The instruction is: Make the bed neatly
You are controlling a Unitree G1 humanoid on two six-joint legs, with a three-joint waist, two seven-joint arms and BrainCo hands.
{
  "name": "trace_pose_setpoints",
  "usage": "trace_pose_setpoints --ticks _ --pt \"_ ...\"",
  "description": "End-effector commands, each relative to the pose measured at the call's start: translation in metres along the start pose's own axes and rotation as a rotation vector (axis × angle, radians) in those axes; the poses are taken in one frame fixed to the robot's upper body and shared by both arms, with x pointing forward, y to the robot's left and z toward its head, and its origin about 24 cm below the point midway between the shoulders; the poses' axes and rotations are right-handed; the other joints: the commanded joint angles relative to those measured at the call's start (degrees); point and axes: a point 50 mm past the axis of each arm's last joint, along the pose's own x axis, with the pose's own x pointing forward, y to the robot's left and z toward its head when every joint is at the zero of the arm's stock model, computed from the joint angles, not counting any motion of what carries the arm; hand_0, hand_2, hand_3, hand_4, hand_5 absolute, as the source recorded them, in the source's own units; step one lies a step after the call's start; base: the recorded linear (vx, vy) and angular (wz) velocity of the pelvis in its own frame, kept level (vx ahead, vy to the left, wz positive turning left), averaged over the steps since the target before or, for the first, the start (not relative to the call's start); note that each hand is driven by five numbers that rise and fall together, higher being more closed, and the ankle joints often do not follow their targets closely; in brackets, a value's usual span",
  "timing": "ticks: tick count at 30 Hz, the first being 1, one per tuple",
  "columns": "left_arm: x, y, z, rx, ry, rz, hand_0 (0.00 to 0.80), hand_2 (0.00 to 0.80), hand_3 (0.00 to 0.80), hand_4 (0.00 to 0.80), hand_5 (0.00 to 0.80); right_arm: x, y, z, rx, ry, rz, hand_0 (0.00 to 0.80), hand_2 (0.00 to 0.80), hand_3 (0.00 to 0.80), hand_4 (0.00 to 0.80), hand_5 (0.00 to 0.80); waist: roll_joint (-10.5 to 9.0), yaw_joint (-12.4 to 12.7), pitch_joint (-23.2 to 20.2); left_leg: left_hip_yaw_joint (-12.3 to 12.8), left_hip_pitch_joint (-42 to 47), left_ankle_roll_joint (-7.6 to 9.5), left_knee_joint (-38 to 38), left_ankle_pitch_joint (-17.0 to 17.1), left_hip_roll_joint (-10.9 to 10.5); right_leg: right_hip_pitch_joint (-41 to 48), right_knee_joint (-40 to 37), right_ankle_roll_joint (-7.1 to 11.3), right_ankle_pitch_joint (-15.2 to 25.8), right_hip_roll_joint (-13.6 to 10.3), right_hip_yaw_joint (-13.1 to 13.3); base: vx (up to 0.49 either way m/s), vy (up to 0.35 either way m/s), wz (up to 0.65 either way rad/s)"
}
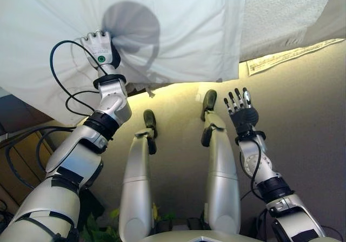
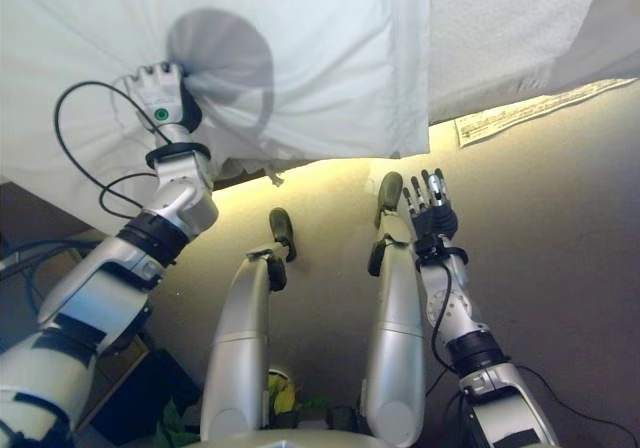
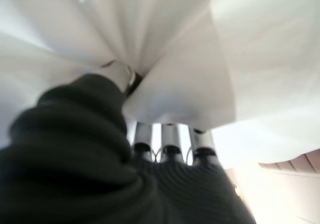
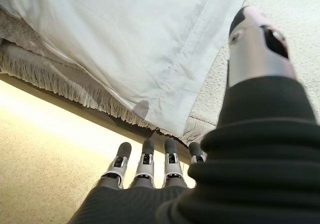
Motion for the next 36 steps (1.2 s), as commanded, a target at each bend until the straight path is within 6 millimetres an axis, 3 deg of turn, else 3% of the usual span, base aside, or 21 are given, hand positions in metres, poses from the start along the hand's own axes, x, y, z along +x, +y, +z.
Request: trace_pose_setpoints --ticks 1,5,12,18,22,27,31,36 --pt "-0.015 -0.026 -0.013 -0.051 0.052 -0.134 0.800 0.800 0.800 0.800 0.800 -0.014 0.004 0.012 -0.021 -0.061 0.054 0.000 0.000 0.000 0.000 0.000 2.67 0.3 0.3 -3.7 0.2 -0.08 -5.1 9.0 -0.1 3.8 2.0 8.07 1.5 -1.5 -1.5 0.000 0.000 0.00" --pt "-0.022 -0.035 -0.021 -0.059 0.036 -0.163 0.800 0.800 0.800 0.800 0.800 -0.021 -0.006 0.007 -0.016 -0.048 0.045 0.000 0.000 0.000 0.000 0.000 2.64 0.7 0.3 -3.5 4.5 0.09 -6.5 8.9 -0.1 8.0 1.3 8.20 1.1 -1.8 -2.4 0.008 -0.003 0.00" --pt "-0.048 -0.064 -0.058 0.034 0.030 -0.227 0.800 0.800 0.800 0.800 0.800 -0.038 -0.030 -0.005 0.019 -0.018 -0.007 0.000 0.000 0.000 0.000 0.000 2.74 2.2 0.3 -3.4 12.9 0.49 -10.7 10.7 -0.2 16.5 -1.5 7.36 2.6 -3.9 -5.3 0.013 -0.034 0.07" --pt "-0.060 -0.078 -0.091 0.186 0.036 -0.247 0.800 0.800 0.800 0.800 0.800 -0.039 -0.034 -0.010 0.027 -0.018 -0.028 0.000 0.000 0.000 0.000 0.000 2.88 2.9 0.3 -4.0 19.9 0.30 -14.4 11.3 -0.3 22.7 -4.1 7.35 2.7 -4.4 -6.1 0.029 -0.004 0.14" --pt "-0.064 -0.084 -0.090 0.285 -0.014 -0.251 0.800 0.800 0.800 0.800 0.800 -0.024 -0.017 -0.018 0.025 -0.042 -0.072 0.000 0.000 0.000 0.000 0.000 3.86 3.9 -0.2 -4.2 23.8 -0.05 -15.7 11.1 -0.6 26.0 -4.4 7.39 2.5 -5.4 -6.7 0.056 0.017 0.10" --pt "-0.061 -0.087 -0.088 0.292 -0.014 -0.285 0.800 0.800 0.800 0.800 0.800 -0.011 -0.010 -0.019 -0.004 -0.061 -0.091 0.000 0.000 0.000 0.000 0.000 5.55 4.7 -2.1 -4.3 25.4 -0.21 -16.7 10.9 -1.8 27.4 -5.3 7.52 2.3 -6.0 -6.7 0.026 0.067 0.13" --pt "-0.060 -0.091 -0.079 0.250 -0.037 -0.336 0.800 0.800 0.800 0.800 0.800 -0.002 -0.008 -0.023 -0.008 -0.065 -0.110 0.000 0.000 0.000 0.000 0.000 6.61 5.0 -2.2 -4.5 24.9 -0.26 -15.8 10.5 -2.3 26.6 -4.1 7.49 2.0 -6.5 -5.8 -0.006 0.029 0.10" --pt "-0.066 -0.098 -0.055 0.113 -0.053 -0.381 0.800 0.800 0.800 0.800 0.800 0.007 0.007 -0.028 0.013 -0.081 -0.104 0.000 0.000 0.000 0.000 0.000 6.36 5.5 -1.2 -5.0 23.6 -0.53 -16.4 11.3 -2.4 25.9 -5.1 7.88 2.2 -6.0 -6.0 -0.076 -0.029 0.11"
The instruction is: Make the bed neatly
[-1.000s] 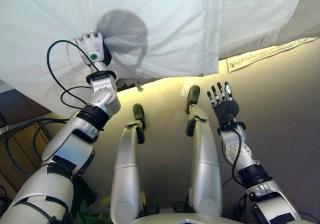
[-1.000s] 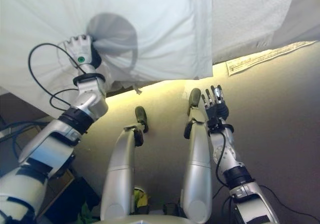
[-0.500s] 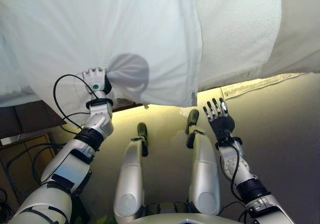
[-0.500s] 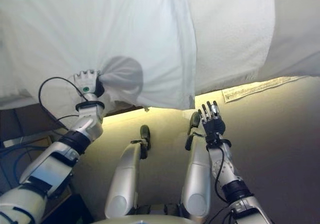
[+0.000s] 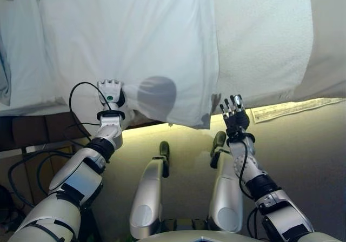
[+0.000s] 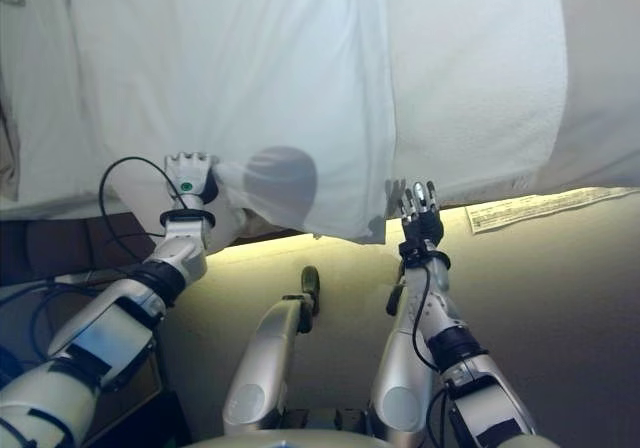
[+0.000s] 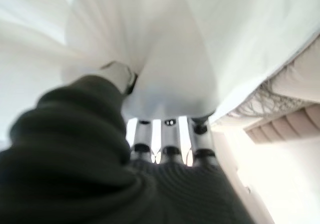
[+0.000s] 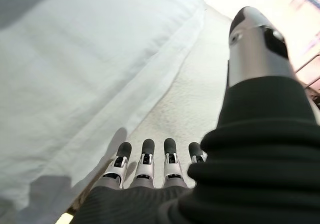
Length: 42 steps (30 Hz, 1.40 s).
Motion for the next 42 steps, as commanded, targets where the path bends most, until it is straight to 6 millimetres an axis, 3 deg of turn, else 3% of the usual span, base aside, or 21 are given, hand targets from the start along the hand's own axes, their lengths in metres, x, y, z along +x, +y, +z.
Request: trace_pose_setpoints --ticks 1,4,5,6,9,13,17,21,26,29,33,35,42 --pt "-0.006 -0.017 -0.024 -0.069 0.128 -0.082 0.800 0.800 0.800 0.800 0.800 -0.001 0.014 0.002 0.061 -0.083 0.019 0.000 0.000 0.000 0.000 0.000 -0.50 2.8 -0.5 0.7 -2.4 0.92 -3.9 7.9 0.1 0.6 -4.5 8.38 7.2 -1.5 1.5 -0.109 -0.092 0.09" --pt "-0.012 -0.024 -0.004 -0.164 0.107 -0.098 0.800 0.800 0.800 0.800 0.800 0.001 0.022 0.000 0.081 -0.105 0.030 0.000 0.000 0.000 0.000 0.000 -1.26 3.4 0.2 0.3 -3.1 0.82 -4.0 8.1 0.1 0.7 -5.1 8.58 7.6 -1.6 0.8 -0.070 -0.081 0.14" --pt "-0.014 -0.025 0.000 -0.179 0.100 -0.099 0.508 0.508 0.508 0.508 0.508 0.001 0.023 0.000 0.083 -0.108 0.032 0.000 0.000 0.000 0.000 0.000 -1.35 3.5 0.3 0.3 -3.2 0.81 -4.0 8.1 0.1 0.7 -5.1 8.60 7.6 -1.7 0.7 -0.053 -0.066 0.12" --pt "-0.017 -0.027 0.007 -0.223 0.092 -0.105 0.000 0.000 0.000 0.000 0.000 0.001 0.025 0.000 0.087 -0.114 0.038 0.000 0.000 0.000 0.000 0.000 -1.63 3.6 0.6 0.2 -3.5 0.78 -3.7 8.0 0.1 0.7 -5.1 8.66 7.7 -1.8 0.5 -0.056 -0.088 0.06" --pt "-0.029 -0.039 0.031 -0.392 0.078 -0.206 0.000 0.000 0.000 0.000 0.000 0.001 0.032 -0.002 0.103 -0.130 0.049 0.000 0.000 0.000 0.000 0.000 -2.25 4.3 0.8 -0.1 -4.6 0.73 -3.3 8.0 0.2 0.3 -5.1 8.87 8.0 -2.1 -0.3 -0.039 -0.075 0.04" --pt "-0.046 -0.048 0.054 -0.435 -0.008 -0.261 0.000 0.000 0.000 0.000 0.000 0.001 0.041 -0.002 0.117 -0.140 0.053 0.000 0.000 0.000 0.000 0.000 -2.68 4.9 0.8 -0.4 -5.0 0.92 -3.4 8.3 0.2 0.4 -5.4 8.95 8.2 -2.1 -0.9 -0.024 -0.042 0.09" --pt "-0.041 -0.041 0.048 -0.581 0.050 -0.188 0.000 0.000 0.000 0.000 0.000 0.002 0.038 0.001 0.105 -0.143 0.052 0.000 0.000 0.000 0.000 0.000 -2.47 5.0 0.8 -0.3 -4.3 0.92 -3.7 8.2 0.2 1.3 -5.8 8.98 8.2 -2.4 -1.2 -0.003 0.000 0.01" --pt "-0.011 0.000 0.027 -0.781 0.097 0.046 0.000 0.000 0.000 0.000 0.000 0.006 0.027 0.005 0.084 -0.152 0.029 0.000 0.000 0.000 0.000 0.000 -1.25 5.5 0.7 0.0 -4.7 1.04 -2.8 7.8 0.2 0.8 -4.2 8.71 7.8 -3.1 -1.1 0.018 0.050 0.02" --pt "0.003 0.035 0.023 -0.867 0.098 0.261 0.000 0.000 0.000 0.000 0.000 0.013 0.039 0.011 0.052 -0.152 0.025 0.000 0.000 0.000 0.000 0.000 0.01 5.4 0.8 -0.1 -7.3 1.30 -2.7 9.0 -0.3 -2.2 -2.9 8.19 7.4 -2.3 -0.3 -0.019 0.104 0.06" --pt "0.004 0.045 0.027 -0.915 0.091 0.326 0.000 0.000 0.000 0.000 0.000 0.014 0.046 0.012 0.049 -0.156 0.029 0.000 0.000 0.000 0.000 0.000 0.09 5.6 0.8 -0.4 -8.6 1.54 -2.9 9.4 -0.8 -3.5 -3.0 7.91 7.5 -1.5 0.2 -0.031 0.061 0.06" --pt "0.003 0.052 0.035 -0.909 0.058 0.370 0.000 0.000 0.000 0.000 0.000 0.016 0.051 0.014 0.035 -0.176 0.045 0.000 0.000 0.000 0.000 0.000 0.27 6.1 0.8 -0.4 -11.1 1.81 -1.3 9.1 -1.8 -5.6 -2.3 7.66 7.9 -1.4 0.4 -0.024 0.079 0.02" --pt "0.001 0.049 0.040 -0.911 0.071 0.353 0.000 0.000 0.000 0.000 0.000 0.016 0.054 0.013 0.013 -0.180 0.051 0.000 0.000 0.000 0.000 0.000 0.50 6.2 0.8 -0.3 -12.2 1.77 0.8 6.9 -2.0 -6.8 -0.3 8.38 6.1 -0.9 1.2 0.060 0.102 0.03" --pt "-0.003 0.037 0.050 -0.813 0.091 0.281 0.000 0.000 0.000 0.000 0.000 0.017 0.066 0.018 -0.035 -0.226 0.078 0.000 0.000 0.000 0.000 0.000 -0.37 6.0 0.8 -0.3 -18.8 2.35 4.5 6.0 -2.5 -13.4 1.4 8.52 7.0 0.9 3.3 -0.014 0.086 -0.07"
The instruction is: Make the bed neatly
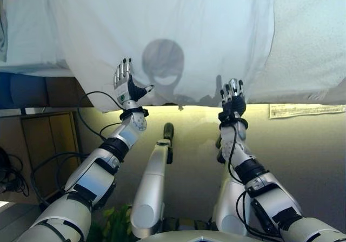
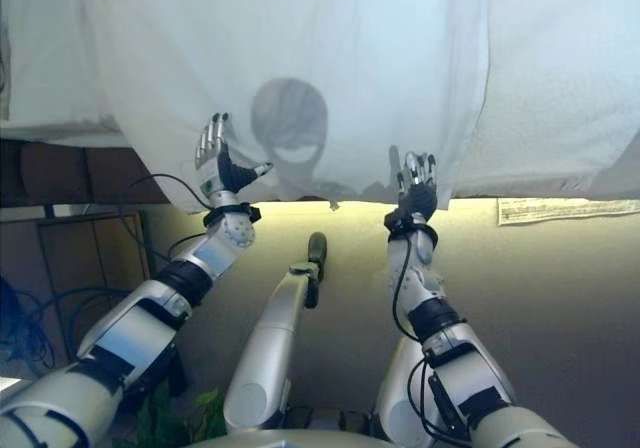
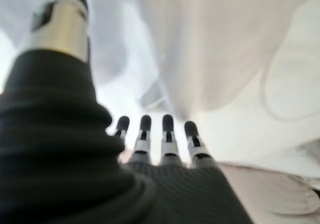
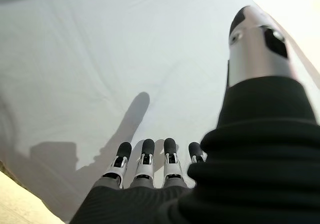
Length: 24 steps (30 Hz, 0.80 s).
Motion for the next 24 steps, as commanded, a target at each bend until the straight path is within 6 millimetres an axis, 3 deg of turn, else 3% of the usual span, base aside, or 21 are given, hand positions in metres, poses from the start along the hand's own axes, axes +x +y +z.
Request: trace_pose_setpoints --ticks 1,10,24 --pt "0.006 0.004 0.010 0.046 -0.024 0.057 0.000 0.000 0.000 0.000 0.000 -0.005 0.011 0.011 -0.011 -0.093 0.064 0.000 0.000 0.000 0.000 0.000 0.23 1.2 0.3 1.8 -3.9 2.21 -2.0 6.0 -2.0 -2.4 -0.8 8.25 6.9 0.1 3.5 -0.014 0.078 -0.15" --pt "0.003 -0.004 0.000 0.124 0.028 -0.010 0.000 0.000 0.000 0.000 0.000 0.000 0.012 0.021 -0.040 -0.130 0.119 0.000 0.000 0.000 0.000 0.000 -0.48 0.7 0.3 2.4 -12.1 1.78 4.0 5.4 -1.0 -9.7 4.9 8.47 6.5 0.4 5.7 -0.026 0.059 -0.08" --pt "-0.005 -0.016 -0.015 0.292 0.056 -0.181 0.000 0.000 0.000 0.000 0.000 0.007 0.029 0.039 -0.053 -0.197 0.220 0.000 0.000 0.000 0.000 0.000 -1.45 0.7 0.3 2.6 -18.6 1.03 8.5 5.1 0.9 -15.4 10.4 8.60 5.5 0.0 6.0 -0.030 0.004 -0.03"
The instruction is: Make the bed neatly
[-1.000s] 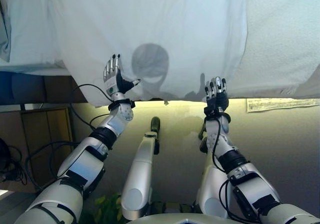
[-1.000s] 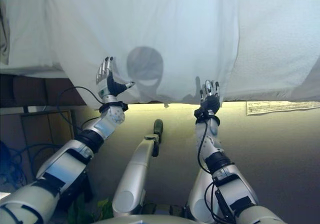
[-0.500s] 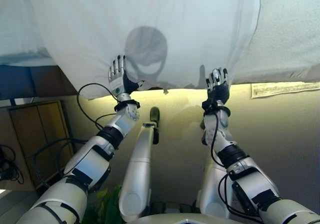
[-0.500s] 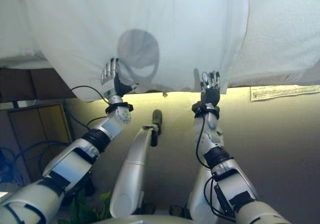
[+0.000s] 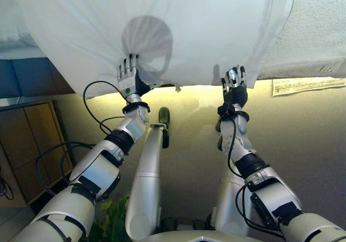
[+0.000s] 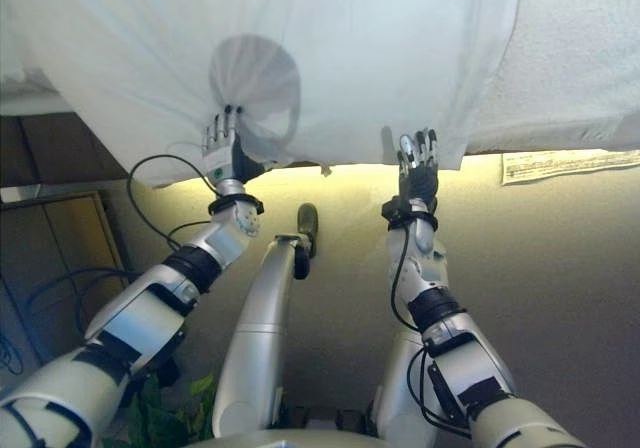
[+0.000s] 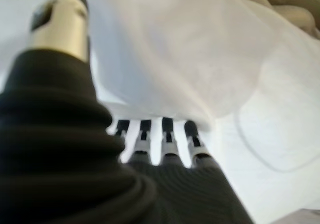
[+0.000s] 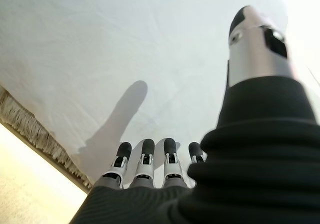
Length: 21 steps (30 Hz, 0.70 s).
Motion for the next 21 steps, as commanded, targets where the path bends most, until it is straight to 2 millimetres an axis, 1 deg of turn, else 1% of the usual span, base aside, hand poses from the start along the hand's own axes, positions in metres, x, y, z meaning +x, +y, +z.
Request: trace_pose_setpoints --ticks 1,5,6,9,16,21 --pt "-0.018 -0.021 -0.020 0.069 0.082 -0.148 0.000 0.000 0.000 0.000 0.000 0.004 0.012 0.026 -0.003 -0.127 0.107 0.000 0.000 0.000 0.000 0.000 0.77 1.4 -0.1 0.5 -2.1 -1.86 -6.6 9.0 0.1 -1.4 4.0 6.69 4.1 -0.8 0.8 -0.036 -0.021 -0.02" --pt "-0.021 -0.029 -0.026 0.176 0.092 -0.272 0.000 0.000 0.000 0.000 0.000 0.006 0.019 0.027 0.002 -0.124 0.124 0.000 0.000 0.000 0.000 0.000 0.60 1.4 -0.1 0.4 -3.6 -2.05 -6.1 9.1 0.6 -2.8 4.9 6.93 3.8 -0.9 0.7 -0.053 -0.030 -0.01" --pt "-0.025 -0.034 -0.030 0.221 0.117 -0.341 0.000 0.000 0.000 0.000 0.000 0.007 0.021 0.028 0.002 -0.125 0.128 0.000 0.000 0.000 0.000 0.000 0.48 1.4 -0.1 0.4 -3.8 -2.11 -6.4 9.2 0.6 -3.1 4.4 7.03 4.0 -0.9 0.6 -0.055 -0.032 -0.01" --pt "-0.032 -0.041 -0.037 0.289 0.143 -0.418 0.000 0.000 0.000 0.000 0.000 0.009 0.025 0.032 0.006 -0.138 0.135 0.000 0.000 0.000 0.000 0.000 0.08 1.2 -0.1 0.3 -4.3 -2.30 -6.8 9.4 1.0 -3.4 3.7 7.19 4.2 -0.9 0.3 -0.047 -0.031 -0.03" --pt "-0.037 -0.045 -0.038 0.373 0.129 -0.431 0.000 0.000 0.000 0.000 0.000 0.010 0.030 0.039 0.020 -0.177 0.151 0.000 0.000 0.000 0.000 0.000 -0.91 0.8 -0.1 -0.1 -5.9 -2.70 -7.7 10.2 2.2 -4.1 2.1 7.51 4.9 -0.8 -0.6 -0.035 -0.039 -0.08" --pt "-0.043 -0.047 -0.049 0.377 0.184 -0.440 0.000 0.000 0.000 0.000 0.000 0.009 0.033 0.042 0.025 -0.184 0.174 0.000 0.000 0.000 0.000 0.000 -1.17 0.8 -0.1 -0.4 -5.4 -2.88 -9.3 10.6 2.5 -3.6 0.2 7.59 5.1 -1.0 -1.3 -0.009 -0.012 0.02"
